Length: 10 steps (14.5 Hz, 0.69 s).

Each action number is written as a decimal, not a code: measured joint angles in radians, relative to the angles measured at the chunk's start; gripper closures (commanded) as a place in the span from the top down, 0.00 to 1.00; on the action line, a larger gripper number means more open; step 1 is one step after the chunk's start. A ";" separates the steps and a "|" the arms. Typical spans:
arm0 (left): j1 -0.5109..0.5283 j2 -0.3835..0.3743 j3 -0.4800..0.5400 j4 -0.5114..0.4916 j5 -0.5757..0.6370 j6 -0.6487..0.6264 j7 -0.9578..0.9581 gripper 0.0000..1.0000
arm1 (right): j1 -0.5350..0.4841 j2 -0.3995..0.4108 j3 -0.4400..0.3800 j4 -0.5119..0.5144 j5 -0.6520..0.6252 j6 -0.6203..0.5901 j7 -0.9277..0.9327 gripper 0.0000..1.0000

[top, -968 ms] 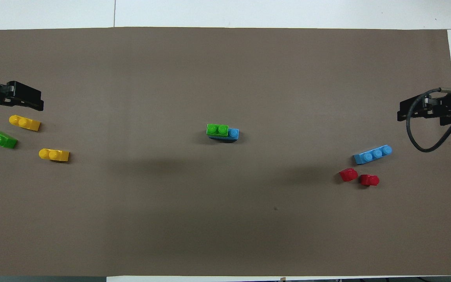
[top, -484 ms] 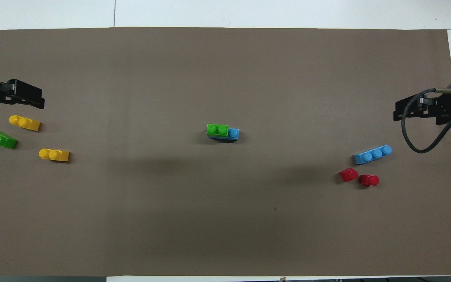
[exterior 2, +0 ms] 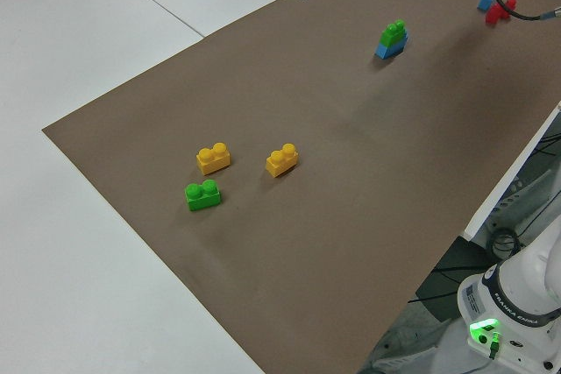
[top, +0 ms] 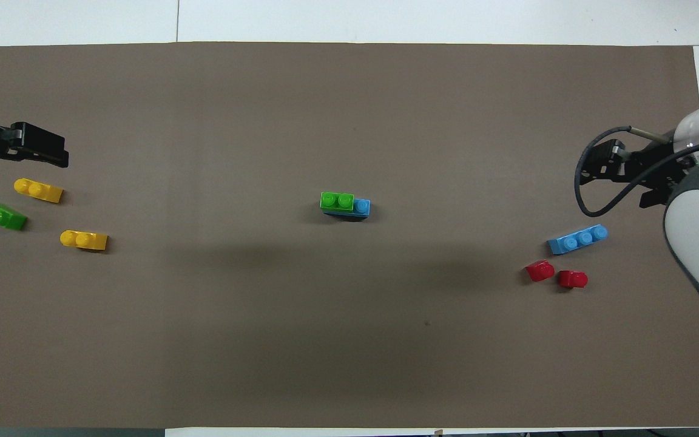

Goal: Remove green block with left arm and hold with right
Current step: 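Move the right gripper toward the joined bricks while the left gripper follows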

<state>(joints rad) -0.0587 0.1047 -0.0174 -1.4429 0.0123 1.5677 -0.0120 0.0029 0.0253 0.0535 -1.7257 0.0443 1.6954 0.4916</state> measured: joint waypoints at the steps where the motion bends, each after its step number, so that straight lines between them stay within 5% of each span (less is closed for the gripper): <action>1: 0.000 0.000 0.000 0.000 0.000 0.008 0.000 1.00 | 0.012 0.000 0.001 -0.017 0.033 0.021 0.066 1.00; 10: -0.002 -0.022 -0.002 -0.062 0.000 0.071 -0.075 1.00 | 0.122 0.016 0.003 -0.167 0.349 0.279 0.775 1.00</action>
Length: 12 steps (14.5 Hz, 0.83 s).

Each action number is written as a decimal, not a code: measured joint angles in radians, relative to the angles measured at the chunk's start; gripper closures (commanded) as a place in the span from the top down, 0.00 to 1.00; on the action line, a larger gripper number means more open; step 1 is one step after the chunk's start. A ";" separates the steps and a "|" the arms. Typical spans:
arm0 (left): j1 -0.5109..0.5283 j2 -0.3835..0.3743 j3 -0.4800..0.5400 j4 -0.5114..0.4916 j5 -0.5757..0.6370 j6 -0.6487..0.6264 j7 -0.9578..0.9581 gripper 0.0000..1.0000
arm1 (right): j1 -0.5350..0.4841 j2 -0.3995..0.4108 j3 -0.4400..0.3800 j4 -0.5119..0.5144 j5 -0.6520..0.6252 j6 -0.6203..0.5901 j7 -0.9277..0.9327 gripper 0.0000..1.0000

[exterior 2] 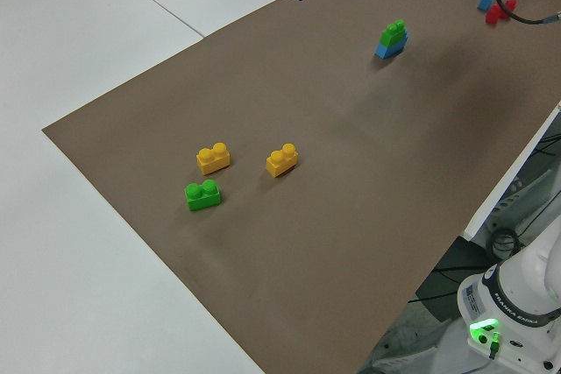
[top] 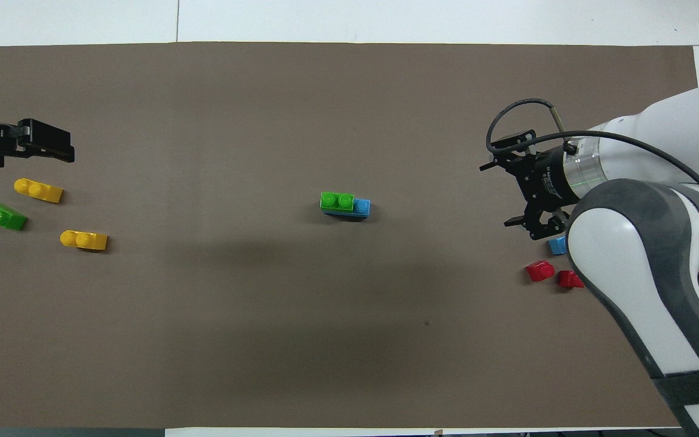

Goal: Remove green block with left arm and hold with right
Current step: 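Move the right gripper toward the joined bricks while the left gripper follows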

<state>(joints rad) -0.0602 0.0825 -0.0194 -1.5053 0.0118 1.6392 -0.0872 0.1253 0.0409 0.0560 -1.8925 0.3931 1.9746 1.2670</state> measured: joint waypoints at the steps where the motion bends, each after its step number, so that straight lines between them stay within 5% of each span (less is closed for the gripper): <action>1: 0.000 -0.004 -0.001 -0.010 0.000 0.009 -0.011 1.00 | 0.006 0.008 0.000 -0.005 0.027 0.018 0.058 1.00; 12: -0.077 -0.100 -0.012 -0.259 -0.041 0.208 -0.448 1.00 | 0.111 0.135 0.000 -0.077 0.216 0.255 0.249 1.00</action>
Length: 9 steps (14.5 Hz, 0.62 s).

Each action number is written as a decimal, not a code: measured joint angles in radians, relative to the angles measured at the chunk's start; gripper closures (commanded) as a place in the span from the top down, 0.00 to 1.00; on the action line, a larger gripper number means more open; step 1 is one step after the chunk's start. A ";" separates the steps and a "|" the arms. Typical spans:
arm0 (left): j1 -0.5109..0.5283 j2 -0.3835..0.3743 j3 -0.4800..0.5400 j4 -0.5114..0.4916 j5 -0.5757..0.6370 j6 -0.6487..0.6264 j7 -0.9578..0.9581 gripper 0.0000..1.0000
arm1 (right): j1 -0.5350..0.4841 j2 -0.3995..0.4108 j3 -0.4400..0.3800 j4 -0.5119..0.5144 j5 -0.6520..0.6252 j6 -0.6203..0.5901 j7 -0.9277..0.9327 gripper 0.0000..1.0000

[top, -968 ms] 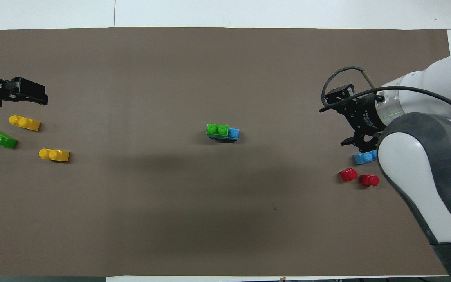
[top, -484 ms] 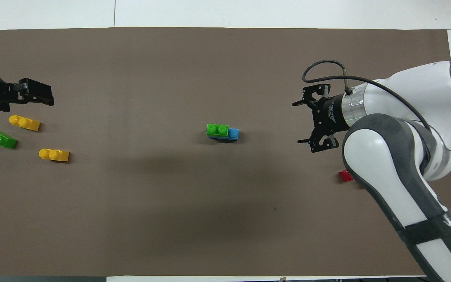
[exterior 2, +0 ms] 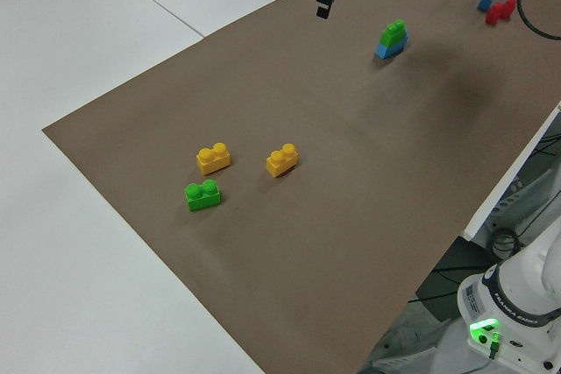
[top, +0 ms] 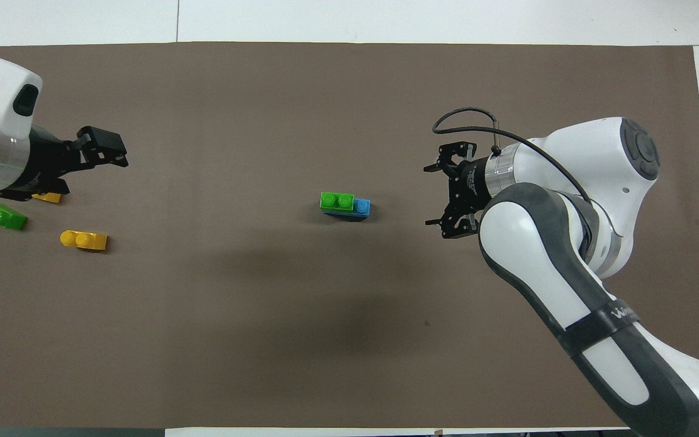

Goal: Remove green block with left arm and hold with right
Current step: 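Move the right gripper toward the joined bricks while the left gripper follows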

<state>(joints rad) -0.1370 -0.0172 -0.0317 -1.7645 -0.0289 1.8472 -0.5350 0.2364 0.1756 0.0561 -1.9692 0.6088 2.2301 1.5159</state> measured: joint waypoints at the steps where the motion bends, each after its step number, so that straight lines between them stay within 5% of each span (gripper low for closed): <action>1: -0.025 -0.009 -0.001 -0.028 -0.001 0.021 -0.079 1.00 | 0.008 0.014 0.000 -0.002 0.009 0.021 0.000 1.00; 9: -0.198 -0.025 -0.004 -0.136 -0.002 0.132 -0.734 1.00 | 0.102 0.144 0.000 -0.008 0.075 0.204 -0.001 1.00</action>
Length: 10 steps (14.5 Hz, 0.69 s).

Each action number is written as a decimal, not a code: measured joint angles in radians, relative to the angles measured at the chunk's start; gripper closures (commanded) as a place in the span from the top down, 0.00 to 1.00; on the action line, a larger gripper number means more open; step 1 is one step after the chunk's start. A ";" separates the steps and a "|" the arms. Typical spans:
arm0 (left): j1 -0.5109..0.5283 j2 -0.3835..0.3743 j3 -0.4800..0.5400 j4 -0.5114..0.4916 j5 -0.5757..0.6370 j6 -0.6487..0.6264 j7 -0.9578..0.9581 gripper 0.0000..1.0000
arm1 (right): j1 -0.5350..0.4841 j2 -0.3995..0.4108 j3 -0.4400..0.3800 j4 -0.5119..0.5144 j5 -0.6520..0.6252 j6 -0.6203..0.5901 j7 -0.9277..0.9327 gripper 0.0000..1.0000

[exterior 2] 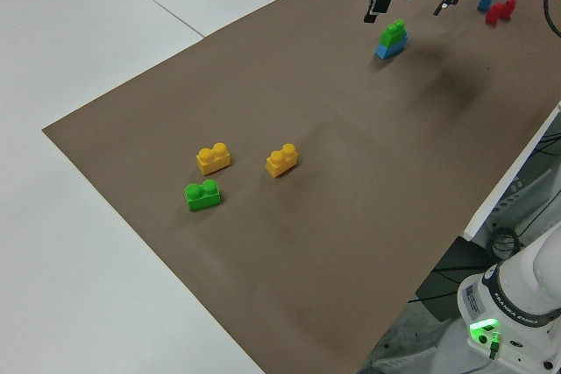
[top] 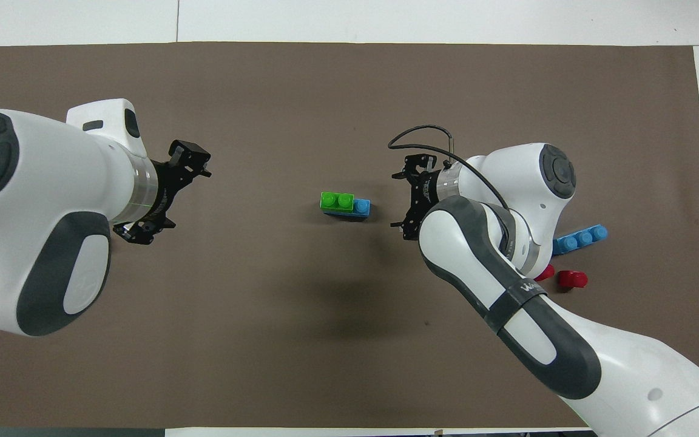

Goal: Remove green block with left arm and hold with right
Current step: 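Move the right gripper toward the joined bricks while the left gripper follows, then grasp the green brick with the left gripper while the right gripper grasps blue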

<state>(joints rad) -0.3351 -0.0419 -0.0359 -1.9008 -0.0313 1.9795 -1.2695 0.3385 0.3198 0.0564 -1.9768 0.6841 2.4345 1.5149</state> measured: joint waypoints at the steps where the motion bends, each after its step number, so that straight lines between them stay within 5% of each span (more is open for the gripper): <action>1: -0.018 0.002 -0.001 -0.010 0.000 0.009 -0.073 1.00 | 0.004 0.007 0.000 0.000 0.001 0.006 -0.001 1.00; 10: -0.163 0.123 -0.002 -0.031 0.000 0.186 -0.609 1.00 | 0.063 0.064 0.000 0.001 0.046 0.105 -0.011 1.00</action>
<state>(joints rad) -0.4980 0.0807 -0.0379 -1.9321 -0.0316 2.1659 -1.8786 0.4018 0.3838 0.0566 -1.9760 0.7303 2.5391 1.5039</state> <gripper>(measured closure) 0.000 0.000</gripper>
